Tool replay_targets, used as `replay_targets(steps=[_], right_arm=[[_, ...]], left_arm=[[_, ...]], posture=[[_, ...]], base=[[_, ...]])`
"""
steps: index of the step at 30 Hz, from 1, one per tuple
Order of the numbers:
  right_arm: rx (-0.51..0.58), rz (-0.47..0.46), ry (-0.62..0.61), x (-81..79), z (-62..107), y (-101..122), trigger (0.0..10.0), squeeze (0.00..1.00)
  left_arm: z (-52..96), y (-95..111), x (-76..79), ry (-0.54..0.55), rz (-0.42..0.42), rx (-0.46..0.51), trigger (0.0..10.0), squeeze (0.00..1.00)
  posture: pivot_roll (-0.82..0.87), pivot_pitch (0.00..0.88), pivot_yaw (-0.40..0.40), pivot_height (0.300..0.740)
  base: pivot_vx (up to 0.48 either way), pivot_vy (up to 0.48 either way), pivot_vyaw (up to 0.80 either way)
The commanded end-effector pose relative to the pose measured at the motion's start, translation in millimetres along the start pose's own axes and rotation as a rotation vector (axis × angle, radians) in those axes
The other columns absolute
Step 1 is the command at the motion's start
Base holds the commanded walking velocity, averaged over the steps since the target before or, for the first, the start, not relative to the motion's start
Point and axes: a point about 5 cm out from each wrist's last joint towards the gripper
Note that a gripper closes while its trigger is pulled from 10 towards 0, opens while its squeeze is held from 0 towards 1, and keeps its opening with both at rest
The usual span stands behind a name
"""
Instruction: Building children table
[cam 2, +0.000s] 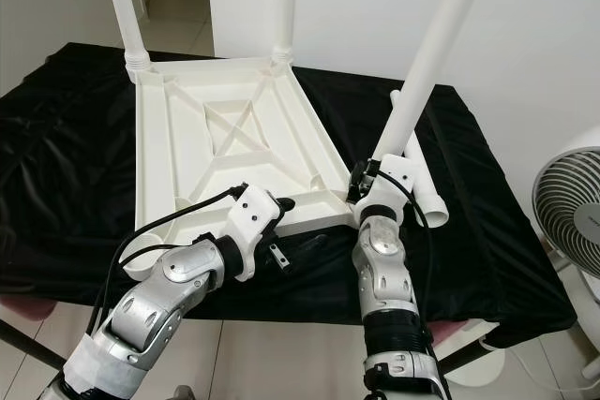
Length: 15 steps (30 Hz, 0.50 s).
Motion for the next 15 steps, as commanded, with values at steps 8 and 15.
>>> replay_targets(steps=[8, 15], right_arm=[[0.054, -0.009, 0.038, 6.7, 24.3, 2, 10.0, 0.72], [0.092, -0.004, 0.085, 16.7, 53.6, 2, 10.0, 0.0]], left_arm=[[0.8, -1, 3.4, -0.037, 0.006, -0.013, 10.0, 0.0], [1.9, -1, 2.2, -0.037, 0.004, -0.018, 10.0, 0.0]], posture=[[0.09, 0.036, -0.058, 0.74], [0.08, 0.053, -0.05, 0.74]], base=[[0.0, 0.0, 0.0], [0.0, 0.0, 0.0]])
Point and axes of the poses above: a point about 5 cm out from each wrist's last joint towards the gripper, its own z axis pointing back from the gripper into the wrist, its own y axis along the axis of the wrist's last joint, x = y × z, and after that the axes turned 13 degrees about z, right-handed
